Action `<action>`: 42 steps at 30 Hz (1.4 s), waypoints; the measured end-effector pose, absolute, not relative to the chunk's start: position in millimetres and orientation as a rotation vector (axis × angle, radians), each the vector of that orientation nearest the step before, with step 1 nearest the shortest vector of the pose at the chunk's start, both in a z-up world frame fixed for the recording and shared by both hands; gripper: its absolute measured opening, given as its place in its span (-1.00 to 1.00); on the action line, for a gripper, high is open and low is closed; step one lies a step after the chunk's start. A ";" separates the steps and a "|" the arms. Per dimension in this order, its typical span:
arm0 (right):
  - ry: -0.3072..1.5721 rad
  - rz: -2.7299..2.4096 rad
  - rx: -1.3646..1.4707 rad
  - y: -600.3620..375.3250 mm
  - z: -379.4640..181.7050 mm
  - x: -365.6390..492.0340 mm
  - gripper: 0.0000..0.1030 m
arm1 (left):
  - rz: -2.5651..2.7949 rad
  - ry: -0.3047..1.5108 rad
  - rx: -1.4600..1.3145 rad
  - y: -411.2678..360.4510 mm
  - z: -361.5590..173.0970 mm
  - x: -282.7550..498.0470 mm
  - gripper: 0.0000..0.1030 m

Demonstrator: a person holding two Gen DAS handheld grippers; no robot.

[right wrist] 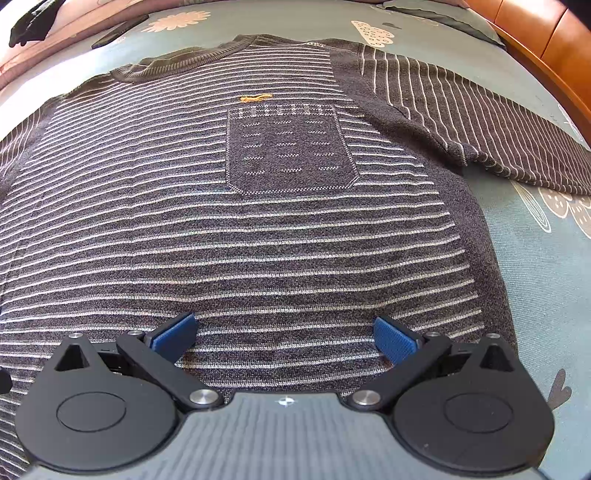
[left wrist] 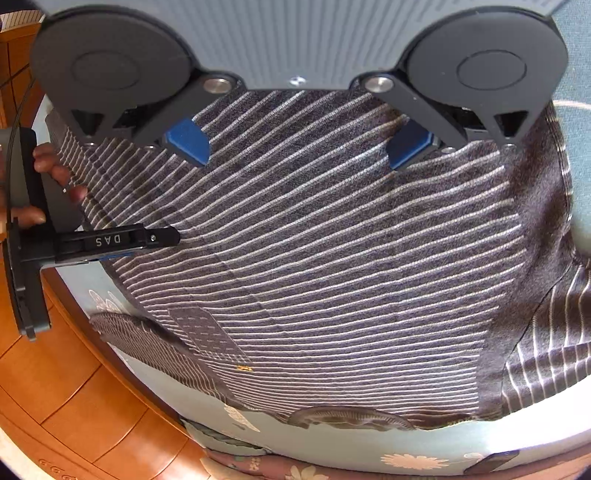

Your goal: Fold clothes

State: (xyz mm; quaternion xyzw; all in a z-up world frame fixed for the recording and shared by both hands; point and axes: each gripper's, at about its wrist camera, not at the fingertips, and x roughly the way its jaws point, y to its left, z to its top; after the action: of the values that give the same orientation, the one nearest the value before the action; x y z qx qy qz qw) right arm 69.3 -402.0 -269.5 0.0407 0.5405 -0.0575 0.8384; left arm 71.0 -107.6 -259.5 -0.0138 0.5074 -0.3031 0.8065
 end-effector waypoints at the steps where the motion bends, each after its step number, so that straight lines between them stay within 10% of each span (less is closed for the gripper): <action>1: 1.149 -0.120 0.085 -402.0 -269.5 69.7 1.00 | -0.640 1.087 -0.021 -105.5 -258.5 67.4 0.98; 19: 1.092 -0.128 0.460 -289.8 -215.4 101.8 1.00 | -0.348 0.858 0.188 150.0 -152.8 239.9 -0.46; 29: 1.101 -0.031 0.417 -182.2 -204.8 139.7 1.00 | -0.644 0.970 0.687 161.1 -214.5 327.8 -0.42; 42: 1.128 -0.081 0.418 -180.0 -205.4 158.7 1.00 | -0.810 1.104 0.593 166.6 -230.2 369.3 -0.20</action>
State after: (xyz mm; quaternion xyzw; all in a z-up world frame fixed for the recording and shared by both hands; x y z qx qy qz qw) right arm 158.7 -180.0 -205.4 0.1966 0.5305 -0.0381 0.8237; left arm 369.3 166.6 -230.2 0.2695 0.5022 -0.3684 0.7345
